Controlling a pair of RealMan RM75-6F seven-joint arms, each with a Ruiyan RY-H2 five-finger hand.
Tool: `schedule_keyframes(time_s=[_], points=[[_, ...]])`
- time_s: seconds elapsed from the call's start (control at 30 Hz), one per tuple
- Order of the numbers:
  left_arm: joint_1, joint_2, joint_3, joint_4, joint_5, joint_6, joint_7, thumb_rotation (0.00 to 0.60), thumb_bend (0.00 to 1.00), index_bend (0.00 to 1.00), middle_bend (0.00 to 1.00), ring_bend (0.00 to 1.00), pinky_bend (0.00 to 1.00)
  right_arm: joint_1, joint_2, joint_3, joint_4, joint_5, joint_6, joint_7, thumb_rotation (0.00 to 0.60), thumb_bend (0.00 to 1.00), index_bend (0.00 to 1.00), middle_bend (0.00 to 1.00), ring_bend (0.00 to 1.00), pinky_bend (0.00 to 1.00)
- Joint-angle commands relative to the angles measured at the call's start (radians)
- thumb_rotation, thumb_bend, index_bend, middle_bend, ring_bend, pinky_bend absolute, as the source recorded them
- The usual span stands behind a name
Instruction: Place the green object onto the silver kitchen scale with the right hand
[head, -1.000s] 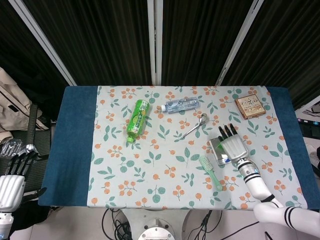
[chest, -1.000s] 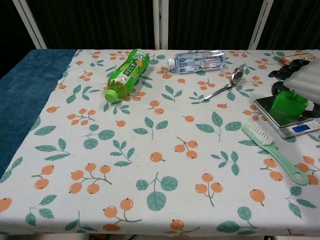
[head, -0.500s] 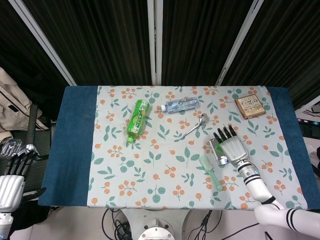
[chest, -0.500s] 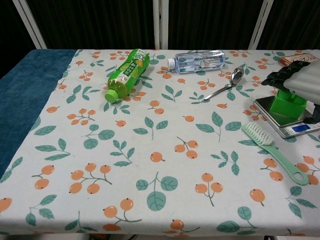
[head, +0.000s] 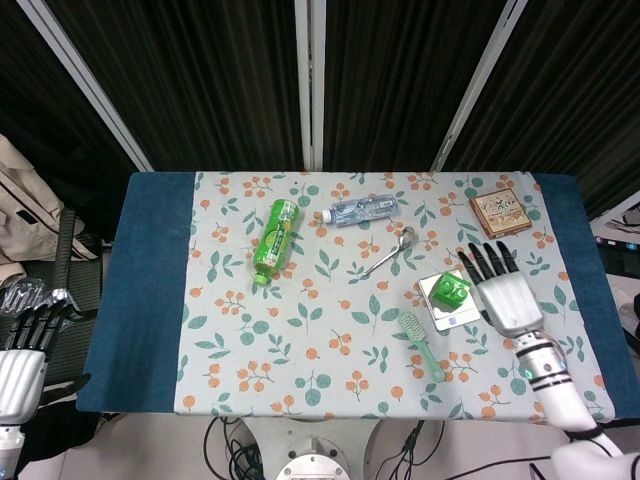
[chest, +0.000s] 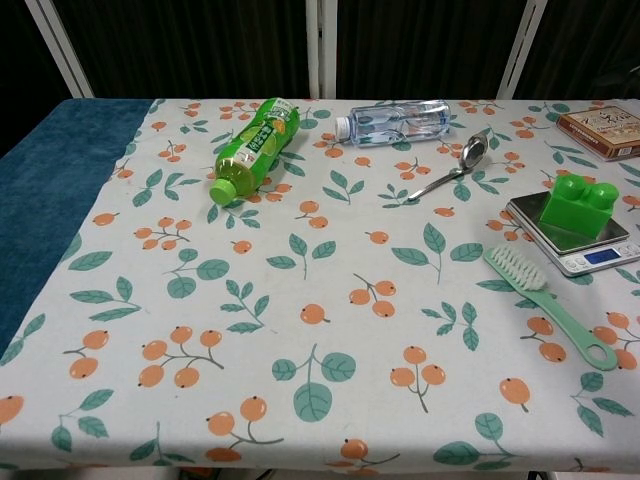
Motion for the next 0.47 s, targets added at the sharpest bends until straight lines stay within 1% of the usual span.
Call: schedule_keyframes(time_s=[0.03, 0.1, 0.2, 0.3, 0.47], points=[[-0.003, -0.002, 0.001, -0.005, 0.004, -0.004, 0.008, 0.6, 0.05, 0.03, 0.03, 0.0, 0.0, -0.206, 0.103, -0.075, 0.001, -0.181, 0.247, 0.321, 0.6, 0.03, 0.0, 0.0, 0.0, 0.0], [-0.006, -0.001, 0.002, -0.013, 0.009, -0.008, 0.019, 0.6, 0.05, 0.03, 0.03, 0.0, 0.0, -0.272, 0.08, -0.091, 0.069, -0.201, 0.315, 0.427, 0.6, 0.03, 0.0, 0.0, 0.0, 0.0], [-0.014, 0.007, 0.0, -0.029, 0.018, -0.012, 0.042, 0.6, 0.05, 0.03, 0.03, 0.0, 0.0, -0.36, 0.029, -0.101, 0.175, -0.191, 0.379, 0.526, 0.6, 0.03, 0.0, 0.0, 0.0, 0.0], [-0.023, 0.016, -0.004, -0.045, 0.024, -0.017, 0.064, 0.6, 0.05, 0.03, 0.03, 0.0, 0.0, -0.41, -0.016, -0.096, 0.254, -0.161, 0.372, 0.606, 0.6, 0.03, 0.0, 0.0, 0.0, 0.0], [-0.03, 0.02, -0.002, -0.06, 0.029, -0.028, 0.087, 0.6, 0.05, 0.03, 0.03, 0.0, 0.0, -0.43, -0.06, -0.084, 0.334, -0.154, 0.328, 0.653, 0.6, 0.04, 0.0, 0.0, 0.0, 0.0]])
